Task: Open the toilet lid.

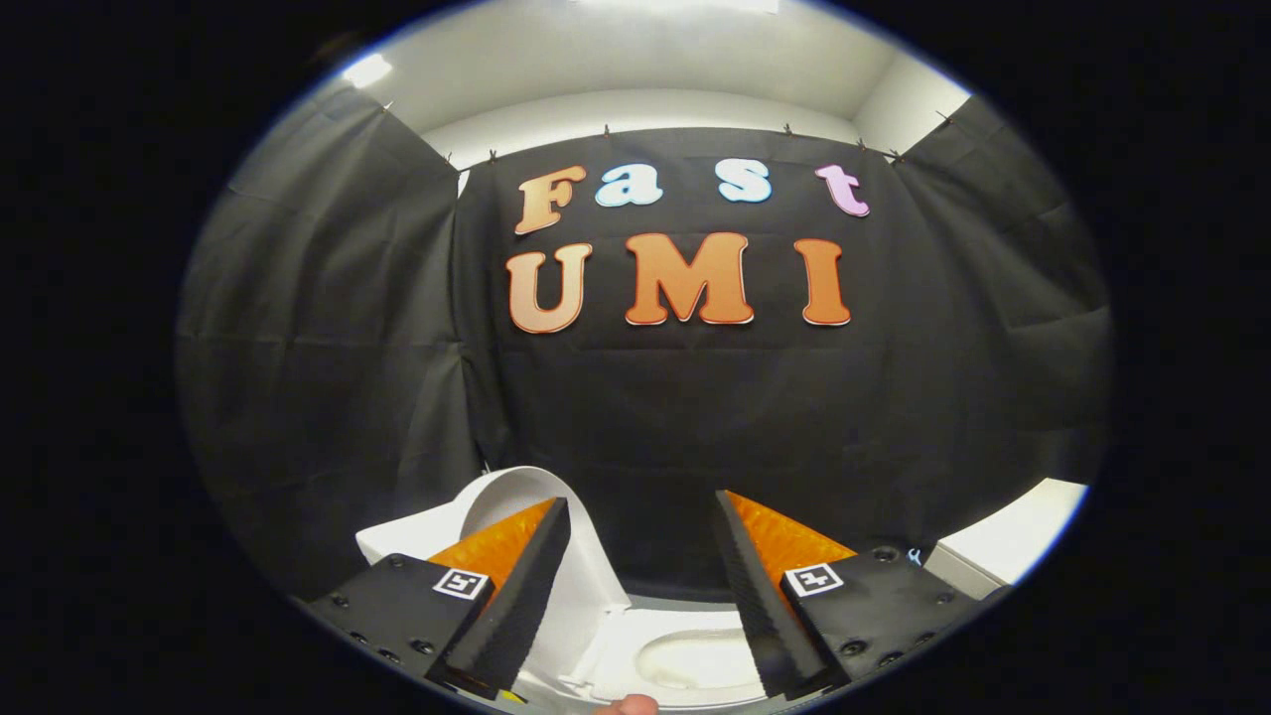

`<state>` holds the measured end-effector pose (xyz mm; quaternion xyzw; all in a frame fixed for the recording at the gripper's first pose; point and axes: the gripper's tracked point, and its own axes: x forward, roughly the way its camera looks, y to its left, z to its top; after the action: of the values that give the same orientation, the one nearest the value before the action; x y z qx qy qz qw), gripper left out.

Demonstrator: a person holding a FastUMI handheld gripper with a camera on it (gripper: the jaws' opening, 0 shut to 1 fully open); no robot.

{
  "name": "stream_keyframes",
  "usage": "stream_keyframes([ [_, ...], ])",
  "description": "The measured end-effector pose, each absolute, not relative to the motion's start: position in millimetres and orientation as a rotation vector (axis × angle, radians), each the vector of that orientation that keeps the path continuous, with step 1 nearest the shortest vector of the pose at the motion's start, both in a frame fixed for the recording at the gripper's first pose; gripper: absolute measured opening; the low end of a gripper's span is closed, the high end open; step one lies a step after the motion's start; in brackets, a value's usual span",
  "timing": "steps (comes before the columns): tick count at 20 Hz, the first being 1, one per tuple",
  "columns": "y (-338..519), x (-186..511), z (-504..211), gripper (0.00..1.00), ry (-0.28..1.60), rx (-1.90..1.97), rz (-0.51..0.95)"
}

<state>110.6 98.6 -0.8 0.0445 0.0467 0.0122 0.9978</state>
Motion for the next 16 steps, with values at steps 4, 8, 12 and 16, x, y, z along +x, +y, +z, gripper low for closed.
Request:
stream_keyframes([
  [4,54.3,98.0,-7.6,0.93,0.095,0.095,-0.003],
  [8,21.3,88.9,-11.6,0.93,0.103,0.078,-0.033],
  [12,3.6,80.4,-18.4,0.93,0.113,0.085,-0.043],
  [16,-7.3,71.0,-29.3,0.93,0.13,0.069,-0.032],
])
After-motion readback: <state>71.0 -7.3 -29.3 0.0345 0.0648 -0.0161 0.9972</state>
